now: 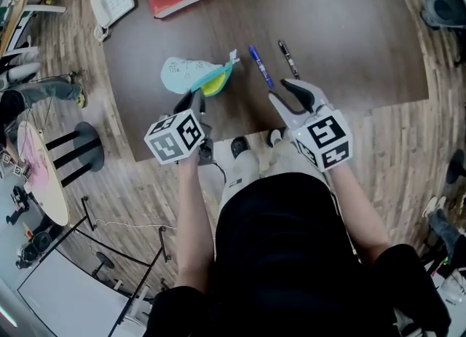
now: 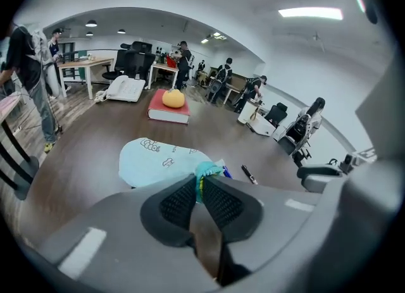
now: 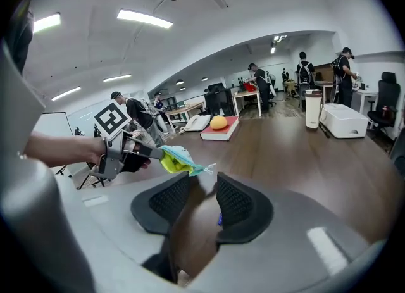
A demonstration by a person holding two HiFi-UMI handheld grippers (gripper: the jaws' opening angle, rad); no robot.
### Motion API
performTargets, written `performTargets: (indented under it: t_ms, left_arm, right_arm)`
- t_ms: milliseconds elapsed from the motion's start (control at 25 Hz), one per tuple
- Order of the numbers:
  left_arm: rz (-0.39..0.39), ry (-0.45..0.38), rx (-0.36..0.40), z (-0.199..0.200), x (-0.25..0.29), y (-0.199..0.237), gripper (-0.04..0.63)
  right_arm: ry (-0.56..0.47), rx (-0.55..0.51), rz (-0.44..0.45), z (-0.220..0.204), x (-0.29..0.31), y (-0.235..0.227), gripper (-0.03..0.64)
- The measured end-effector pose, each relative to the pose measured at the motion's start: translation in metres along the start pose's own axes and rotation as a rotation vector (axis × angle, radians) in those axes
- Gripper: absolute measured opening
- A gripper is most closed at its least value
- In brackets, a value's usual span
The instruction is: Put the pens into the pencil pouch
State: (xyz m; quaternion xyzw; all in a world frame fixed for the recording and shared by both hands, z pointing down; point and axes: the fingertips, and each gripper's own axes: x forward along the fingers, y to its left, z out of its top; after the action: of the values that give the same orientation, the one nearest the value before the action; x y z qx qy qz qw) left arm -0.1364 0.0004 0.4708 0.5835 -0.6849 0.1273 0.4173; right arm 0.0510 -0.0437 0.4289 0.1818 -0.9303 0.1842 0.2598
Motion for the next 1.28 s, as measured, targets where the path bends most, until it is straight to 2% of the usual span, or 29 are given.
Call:
performTargets:
  t_ms: [240,600,1280]
  left_arm:
    - [-0.014,-0.035,-0.049,0.005,0.005,-0.015,0.029]
    - [-0.091,-0.103,-0.111,0.02,0.011,-0.028,0.031]
    - [-0.212,0.011,-0.072,0.045,0.049,-0.026,0.031]
  right_arm:
    - [0.018,-0.012,0.017,-0.009,0.002,-0.011,0.121]
    - [0.081,0.0,-0.006,-0.03,0.021,-0.012,0.121]
    - [0.213,-0.019,-0.112,-0.063,0.077,-0.029,0.121]
